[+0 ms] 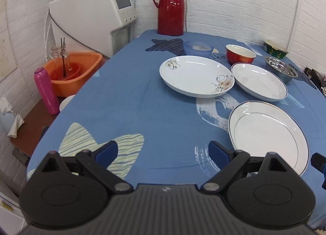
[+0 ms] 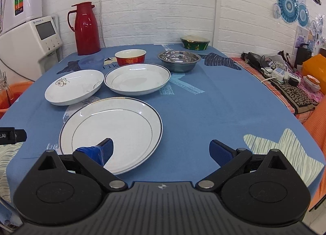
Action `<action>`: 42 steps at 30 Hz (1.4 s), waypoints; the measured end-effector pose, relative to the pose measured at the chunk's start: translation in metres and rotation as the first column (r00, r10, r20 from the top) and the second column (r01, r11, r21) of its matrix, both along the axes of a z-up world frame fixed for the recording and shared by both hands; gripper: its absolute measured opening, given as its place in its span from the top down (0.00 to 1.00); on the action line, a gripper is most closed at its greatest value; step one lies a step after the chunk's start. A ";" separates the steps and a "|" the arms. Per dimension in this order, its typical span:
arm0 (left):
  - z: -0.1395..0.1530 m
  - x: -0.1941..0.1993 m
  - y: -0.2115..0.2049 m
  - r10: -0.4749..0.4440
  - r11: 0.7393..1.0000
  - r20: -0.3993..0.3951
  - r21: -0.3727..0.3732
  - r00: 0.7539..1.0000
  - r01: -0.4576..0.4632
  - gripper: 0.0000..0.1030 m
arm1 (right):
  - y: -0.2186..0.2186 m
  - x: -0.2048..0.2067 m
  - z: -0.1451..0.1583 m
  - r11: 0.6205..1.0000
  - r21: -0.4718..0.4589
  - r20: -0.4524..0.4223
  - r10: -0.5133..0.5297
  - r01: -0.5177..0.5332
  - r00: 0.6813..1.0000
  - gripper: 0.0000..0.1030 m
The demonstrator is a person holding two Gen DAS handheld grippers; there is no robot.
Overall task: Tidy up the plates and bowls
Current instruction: 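Move both grippers to the large gold-rimmed plate and grip its rim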
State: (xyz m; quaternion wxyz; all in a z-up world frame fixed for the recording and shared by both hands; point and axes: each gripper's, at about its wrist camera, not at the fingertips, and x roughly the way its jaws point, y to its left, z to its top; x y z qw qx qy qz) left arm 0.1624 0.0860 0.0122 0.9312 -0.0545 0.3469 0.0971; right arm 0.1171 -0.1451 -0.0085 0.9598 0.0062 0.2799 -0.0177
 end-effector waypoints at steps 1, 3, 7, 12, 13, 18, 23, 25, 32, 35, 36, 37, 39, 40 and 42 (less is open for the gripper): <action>0.001 0.007 0.002 -0.001 1.000 -0.004 -0.010 1.000 0.001 0.12 | 0.001 0.004 0.001 1.000 -0.004 0.000 0.002 -0.002 1.000 0.14; 0.001 0.016 0.003 -0.008 1.000 -0.013 -0.024 1.000 0.008 0.12 | 0.004 0.011 0.002 1.000 -0.008 -0.002 0.009 -0.009 1.000 0.14; 0.000 0.027 0.001 -0.022 1.000 -0.020 -0.023 1.000 0.022 0.12 | 0.009 0.025 0.003 1.000 -0.019 -0.014 0.015 -0.016 1.000 0.14; 0.000 0.038 -0.003 -0.044 0.999 -0.021 -0.020 0.999 0.043 0.12 | 0.013 0.038 0.003 1.000 -0.024 -0.023 0.015 -0.015 1.000 0.14; -0.001 0.041 -0.004 -0.053 0.998 -0.024 -0.022 0.998 0.053 0.12 | 0.013 0.040 0.002 1.000 -0.024 -0.027 0.011 -0.012 1.000 0.14; -0.006 0.051 -0.017 -0.090 0.996 -0.035 -0.009 0.995 0.089 0.12 | 0.012 0.056 -0.007 1.000 -0.010 -0.065 0.012 -0.012 0.998 0.14; -0.009 0.057 -0.027 -0.103 0.994 -0.036 0.035 0.994 0.105 0.12 | 0.007 0.063 -0.015 1.000 0.000 -0.099 -0.008 0.008 0.995 0.14; -0.010 0.059 -0.030 -0.113 0.993 -0.037 0.038 0.993 0.114 0.12 | 0.006 0.068 -0.019 1.000 0.012 -0.116 -0.007 0.008 0.993 0.14; -0.021 0.071 -0.041 -0.160 0.986 -0.059 0.032 0.985 0.162 0.12 | 0.010 0.087 -0.036 0.999 0.038 -0.195 0.028 -0.021 0.980 0.14; -0.027 0.077 -0.044 -0.175 0.984 -0.068 0.021 0.982 0.176 0.12 | 0.009 0.091 -0.040 0.998 0.059 -0.199 0.043 -0.032 0.979 0.14; -0.029 0.079 -0.045 -0.179 0.983 -0.074 0.015 0.981 0.181 0.12 | 0.007 0.092 -0.041 0.996 0.078 -0.200 0.050 -0.035 0.979 0.13; -0.031 0.080 -0.046 -0.185 0.983 -0.080 0.007 0.979 0.186 0.12 | 0.007 0.092 -0.041 0.996 0.082 -0.194 0.057 -0.041 0.979 0.13; -0.035 0.083 -0.048 -0.201 0.979 -0.091 -0.011 0.975 0.201 0.12 | 0.007 0.092 -0.042 0.995 0.076 -0.176 0.083 -0.070 0.981 0.13; -0.037 0.085 -0.050 -0.211 0.977 -0.098 -0.016 0.973 0.210 0.12 | 0.007 0.092 -0.043 0.994 0.075 -0.165 0.093 -0.081 0.982 0.13; -0.041 0.086 -0.051 -0.223 0.975 -0.102 -0.035 0.969 0.221 0.12 | 0.003 0.088 -0.047 0.992 0.068 -0.118 0.114 -0.107 0.986 0.13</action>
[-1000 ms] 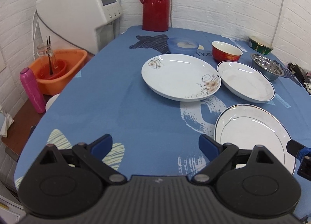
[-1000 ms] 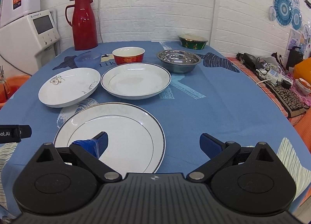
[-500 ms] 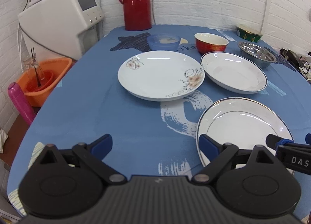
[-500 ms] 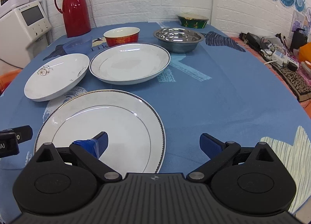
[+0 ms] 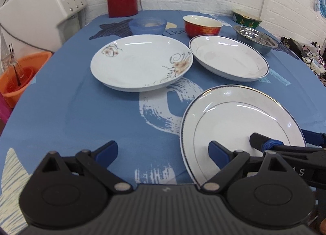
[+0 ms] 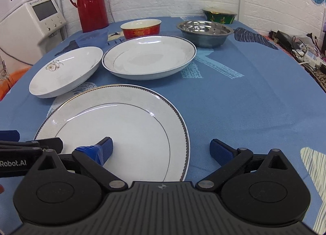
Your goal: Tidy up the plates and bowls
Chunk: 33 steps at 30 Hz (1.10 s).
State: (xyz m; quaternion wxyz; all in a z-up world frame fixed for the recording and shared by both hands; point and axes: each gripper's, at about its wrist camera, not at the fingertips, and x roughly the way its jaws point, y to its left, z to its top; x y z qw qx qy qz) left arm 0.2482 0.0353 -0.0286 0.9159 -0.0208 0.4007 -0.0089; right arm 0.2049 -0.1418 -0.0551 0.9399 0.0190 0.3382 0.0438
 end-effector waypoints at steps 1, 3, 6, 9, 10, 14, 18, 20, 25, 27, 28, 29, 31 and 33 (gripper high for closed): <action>-0.002 0.001 0.001 -0.009 1.000 -0.007 -0.015 1.000 0.009 0.12 | -0.003 -0.001 -0.001 1.000 0.002 0.014 0.024 -0.024 1.000 0.13; -0.006 0.002 0.002 -0.020 0.999 -0.022 -0.040 1.000 0.020 0.12 | -0.008 -0.001 0.000 0.998 0.001 0.014 0.061 -0.061 0.998 0.13; -0.009 0.002 0.000 -0.037 0.998 -0.003 -0.045 0.999 0.037 0.12 | -0.010 0.000 0.002 0.994 -0.001 0.001 0.112 -0.112 0.994 0.13; -0.010 0.005 -0.001 -0.064 0.997 -0.002 -0.046 0.998 0.064 0.12 | -0.012 0.000 0.002 0.987 -0.005 0.002 0.163 -0.163 0.987 0.15; -0.009 0.006 -0.002 -0.073 0.996 -0.002 -0.046 0.997 0.073 0.12 | -0.012 0.000 0.002 0.985 -0.005 0.004 0.175 -0.175 0.985 0.17; -0.006 0.005 -0.006 -0.132 0.990 0.022 -0.051 0.991 0.133 0.38 | -0.008 -0.001 0.005 0.970 0.001 0.004 0.242 -0.242 0.970 0.36; -0.001 0.005 -0.018 -0.176 0.983 0.027 -0.052 0.984 0.177 0.61 | -0.002 0.000 0.009 0.974 0.012 -0.020 0.224 -0.224 0.974 0.41; 0.000 0.006 -0.013 -0.174 0.980 0.017 -0.093 0.985 0.175 0.66 | 0.001 -0.001 0.011 0.982 0.020 -0.031 0.191 -0.190 0.981 0.41; 0.006 -0.001 0.005 -0.152 0.981 0.010 -0.123 0.988 0.152 0.66 | 0.014 -0.013 0.021 0.982 0.062 -0.010 0.180 -0.179 0.984 0.39; 0.011 -0.007 0.018 -0.132 0.983 0.009 -0.125 0.991 0.132 0.66 | 0.026 -0.016 0.025 0.978 0.071 0.000 0.198 -0.197 0.980 0.38; 0.013 -0.011 0.025 -0.117 0.986 0.012 -0.116 0.993 0.117 0.66 | 0.034 -0.017 0.027 0.974 0.090 0.003 0.206 -0.206 0.978 0.38; 0.016 -0.015 0.033 -0.097 0.989 0.015 -0.107 0.995 0.098 0.66 | 0.041 -0.017 0.028 0.970 0.109 0.008 0.219 -0.218 0.976 0.38; 0.020 -0.024 0.053 -0.051 0.996 0.026 -0.077 0.998 0.053 0.66 | 0.059 -0.020 0.029 0.957 0.126 0.016 0.261 -0.261 0.965 0.38; 0.024 -0.032 0.076 0.001 0.998 0.028 -0.056 1.000 0.000 0.66 | 0.080 -0.022 0.029 0.940 0.152 0.023 0.306 -0.306 0.952 0.38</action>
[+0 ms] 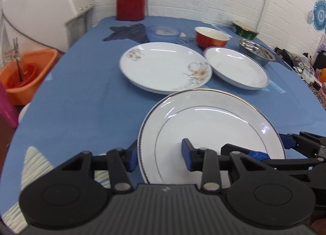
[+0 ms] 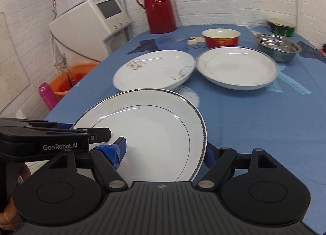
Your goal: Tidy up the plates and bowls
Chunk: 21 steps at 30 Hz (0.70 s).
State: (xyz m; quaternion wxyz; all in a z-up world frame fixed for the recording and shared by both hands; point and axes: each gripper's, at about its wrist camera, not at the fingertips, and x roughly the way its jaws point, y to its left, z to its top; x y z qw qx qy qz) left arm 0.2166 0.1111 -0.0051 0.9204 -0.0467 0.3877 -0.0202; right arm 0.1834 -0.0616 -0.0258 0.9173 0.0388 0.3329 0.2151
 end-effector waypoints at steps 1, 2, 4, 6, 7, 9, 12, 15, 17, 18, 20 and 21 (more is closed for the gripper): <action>0.001 -0.003 0.010 0.023 1.000 -0.001 0.010 1.000 -0.023 0.66 | 0.011 0.001 0.000 1.000 0.012 -0.006 0.024 -0.024 1.000 0.38; 0.001 -0.006 0.020 0.046 0.999 0.000 0.020 0.999 -0.046 0.66 | 0.020 0.003 0.000 0.999 0.021 -0.011 0.045 -0.045 0.999 0.38; 0.001 -0.011 0.040 0.092 0.995 -0.006 0.029 0.996 -0.091 0.66 | 0.039 0.006 -0.002 0.996 0.030 -0.020 0.086 -0.085 0.996 0.38; -0.002 -0.013 0.056 0.126 0.992 -0.013 0.028 0.992 -0.126 0.66 | 0.054 0.011 -0.005 0.994 0.032 -0.029 0.109 -0.109 0.994 0.38; -0.005 -0.012 0.063 0.139 0.990 -0.017 0.019 0.990 -0.138 0.67 | 0.059 0.013 -0.007 0.993 0.029 -0.030 0.115 -0.114 0.993 0.38; -0.010 -0.009 0.071 0.151 0.989 -0.026 0.008 0.988 -0.151 0.67 | 0.067 0.019 -0.009 0.992 0.018 -0.041 0.122 -0.121 0.992 0.38; -0.018 -0.004 0.074 0.144 0.990 -0.030 -0.012 0.989 -0.144 0.67 | 0.067 0.020 -0.011 0.994 -0.005 -0.047 0.112 -0.112 0.993 0.38; -0.022 -0.002 0.071 0.136 0.990 -0.009 -0.021 0.991 -0.136 0.67 | 0.065 0.022 -0.012 0.995 -0.025 -0.049 0.098 -0.099 0.994 0.38; -0.022 -0.001 0.069 0.133 0.991 0.002 -0.017 0.991 -0.133 0.67 | 0.066 0.022 -0.012 0.995 -0.035 -0.049 0.095 -0.097 0.994 0.39; -0.023 -0.002 0.070 0.131 0.991 0.004 -0.021 0.991 -0.131 0.67 | 0.067 0.022 -0.012 0.995 -0.037 -0.051 0.095 -0.096 0.994 0.38; -0.023 -0.002 0.071 0.128 0.992 0.008 -0.024 0.992 -0.127 0.66 | 0.068 0.022 -0.013 0.994 -0.043 -0.052 0.093 -0.095 0.994 0.38; -0.023 -0.002 0.072 0.132 0.991 0.008 -0.021 0.991 -0.132 0.64 | 0.069 0.022 -0.012 0.995 -0.046 -0.055 0.091 -0.094 0.994 0.38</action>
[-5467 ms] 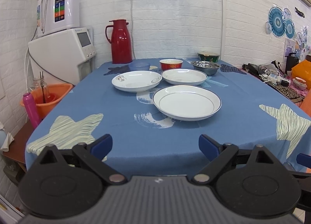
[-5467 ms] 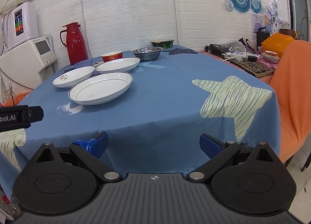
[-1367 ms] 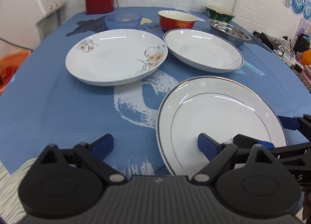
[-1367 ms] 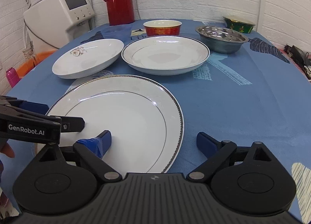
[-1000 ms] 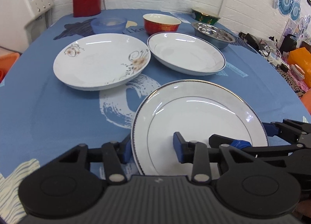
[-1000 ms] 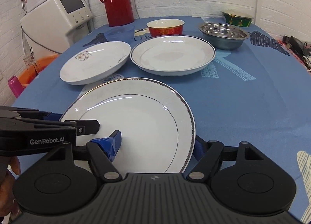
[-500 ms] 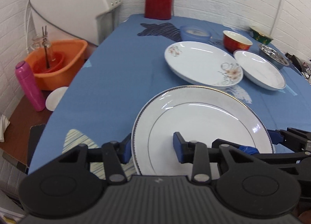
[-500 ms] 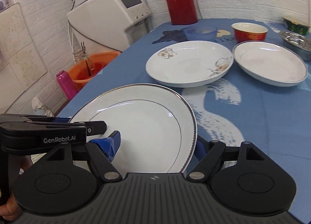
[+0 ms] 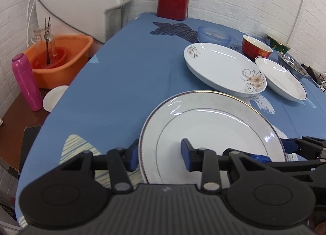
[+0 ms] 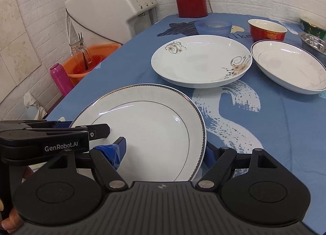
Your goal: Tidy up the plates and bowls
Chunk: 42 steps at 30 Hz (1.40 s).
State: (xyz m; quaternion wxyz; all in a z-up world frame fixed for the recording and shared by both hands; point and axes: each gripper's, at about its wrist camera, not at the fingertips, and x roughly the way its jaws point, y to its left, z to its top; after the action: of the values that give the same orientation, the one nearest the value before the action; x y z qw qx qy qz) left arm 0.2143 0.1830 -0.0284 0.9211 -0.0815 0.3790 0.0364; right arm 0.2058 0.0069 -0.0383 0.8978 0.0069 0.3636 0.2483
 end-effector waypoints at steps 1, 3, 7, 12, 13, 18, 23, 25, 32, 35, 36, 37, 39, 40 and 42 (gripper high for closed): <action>0.000 0.000 0.001 0.009 1.000 -0.001 0.011 1.000 -0.009 0.56 | 0.000 0.001 0.000 1.000 -0.002 -0.007 -0.002 0.002 1.000 0.38; 0.001 0.000 0.003 0.033 0.999 0.006 0.038 0.999 -0.034 0.37 | 0.001 0.003 0.002 1.000 -0.011 -0.019 -0.007 0.007 1.000 0.38; 0.015 -0.003 0.016 0.060 0.998 0.053 -0.013 0.997 -0.059 0.34 | 0.008 0.000 0.008 0.996 -0.081 0.000 -0.020 0.020 1.000 0.37; 0.038 -0.011 0.013 0.068 0.995 0.112 0.059 0.991 -0.075 0.32 | 0.001 -0.011 0.026 0.994 -0.078 0.085 -0.067 0.074 0.994 0.37; 0.041 -0.013 0.011 0.064 0.995 0.121 0.065 0.991 -0.072 0.32 | 0.000 -0.013 0.028 0.992 -0.090 0.101 -0.074 0.083 0.992 0.37; 0.050 -0.015 0.003 0.038 0.996 0.135 0.073 0.990 -0.048 0.30 | -0.004 -0.015 0.032 0.990 -0.097 0.129 -0.087 0.100 0.988 0.36; 0.051 -0.003 -0.006 0.009 0.995 0.135 0.099 0.991 -0.022 0.29 | -0.005 -0.009 0.032 0.990 -0.100 0.133 -0.086 0.099 0.987 0.36; 0.051 0.006 -0.008 -0.001 0.994 0.131 0.105 0.991 -0.013 0.29 | -0.007 -0.003 0.032 0.991 -0.093 0.124 -0.087 0.099 0.988 0.36; 0.056 0.064 0.006 -0.031 0.997 0.110 0.068 0.993 0.024 0.29 | -0.051 0.037 0.041 0.971 0.060 0.092 -0.237 0.232 0.967 0.36; 0.055 0.098 0.011 -0.045 0.998 0.089 0.047 0.995 0.041 0.29 | -0.056 0.061 0.033 0.965 0.072 0.023 -0.255 0.253 0.967 0.36; 0.053 0.110 0.011 -0.060 0.998 0.078 0.038 0.995 0.057 0.29 | -0.056 0.068 0.029 0.964 0.082 -0.002 -0.252 0.251 0.968 0.36; 0.052 0.123 0.011 -0.065 0.998 0.063 0.029 0.996 0.063 0.29 | -0.056 0.073 0.026 0.965 0.091 -0.027 -0.244 0.245 0.969 0.36; 0.048 0.142 0.010 -0.081 0.997 0.044 0.024 0.996 0.080 0.29 | -0.052 0.081 0.020 0.968 0.101 -0.074 -0.222 0.229 0.972 0.36; 0.046 0.152 0.011 -0.078 0.997 0.031 0.026 0.997 0.077 0.29 | -0.049 0.085 0.017 0.970 0.103 -0.093 -0.211 0.220 0.973 0.36; 0.045 0.161 0.012 -0.077 0.996 0.031 0.035 0.997 0.076 0.29 | -0.041 0.092 0.013 0.975 0.095 -0.114 -0.187 0.198 0.976 0.36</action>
State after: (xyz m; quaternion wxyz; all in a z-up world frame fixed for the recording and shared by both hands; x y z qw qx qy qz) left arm 0.3756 0.1952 0.0167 0.9291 -0.0520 0.3662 0.0061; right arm 0.2980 -0.0343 -0.0253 0.8958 0.1029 0.3939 0.1782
